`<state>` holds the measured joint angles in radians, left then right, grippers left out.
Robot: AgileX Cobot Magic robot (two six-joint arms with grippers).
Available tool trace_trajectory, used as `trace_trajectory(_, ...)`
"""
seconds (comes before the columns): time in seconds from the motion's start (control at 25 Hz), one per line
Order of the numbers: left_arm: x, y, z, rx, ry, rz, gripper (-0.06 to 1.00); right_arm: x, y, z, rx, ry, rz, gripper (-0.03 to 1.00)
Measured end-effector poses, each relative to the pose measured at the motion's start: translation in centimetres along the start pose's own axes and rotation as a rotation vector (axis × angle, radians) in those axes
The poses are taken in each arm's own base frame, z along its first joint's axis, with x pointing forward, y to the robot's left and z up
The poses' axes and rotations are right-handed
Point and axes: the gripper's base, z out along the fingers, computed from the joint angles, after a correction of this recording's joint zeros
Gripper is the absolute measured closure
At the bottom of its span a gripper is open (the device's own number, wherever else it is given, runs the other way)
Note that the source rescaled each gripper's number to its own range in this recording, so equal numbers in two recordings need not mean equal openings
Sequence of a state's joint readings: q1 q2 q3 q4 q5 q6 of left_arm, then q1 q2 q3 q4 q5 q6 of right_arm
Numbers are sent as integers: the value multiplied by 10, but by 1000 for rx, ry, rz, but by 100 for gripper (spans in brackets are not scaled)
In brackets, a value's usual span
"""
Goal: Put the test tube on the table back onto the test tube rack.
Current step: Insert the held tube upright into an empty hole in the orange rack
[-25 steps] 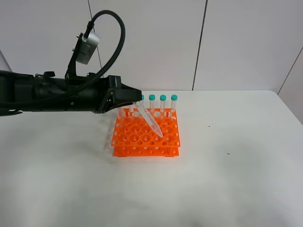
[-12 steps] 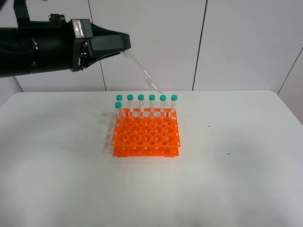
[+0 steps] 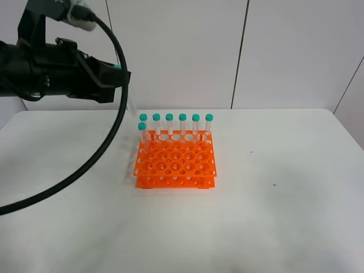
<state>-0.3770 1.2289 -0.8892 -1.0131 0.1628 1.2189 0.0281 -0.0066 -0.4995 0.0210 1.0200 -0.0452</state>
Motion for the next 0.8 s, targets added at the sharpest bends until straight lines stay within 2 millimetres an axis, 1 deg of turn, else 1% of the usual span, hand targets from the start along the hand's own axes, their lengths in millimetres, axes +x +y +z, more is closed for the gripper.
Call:
trace_trajectory(0.08,0,6,0,-102,8,18,93,0,0,0,0,0,0,3)
trace_trajectory(0.16,-4,7,1,-181,-32,37,93,0,0,0,0,0,0,3)
trace_trajectory(0.2,-5,6,1,-199,-52,62,93,0,0,0,-1,0,1,3)
trace_trajectory(0.28,-7,4,2,-221,-123,45,93,0,0,0,-1,0,1,3)
trace_trajectory(0.36,-3,3,5,-221,-165,45,93,0,0,0,-1,0,1,3)
trace_trajectory(0.44,4,2,14,-205,-167,33,93,0,0,0,-2,0,1,3)
trace_trajectory(0.64,26,1,42,-167,-82,-65,93,0,0,0,-3,0,2,3)
trace_trajectory(0.72,34,1,51,-160,-55,-89,93,0,0,0,-3,0,2,3)
trace_trajectory(0.8,39,-3,60,-143,-33,-96,93,0,0,0,-3,0,2,3)
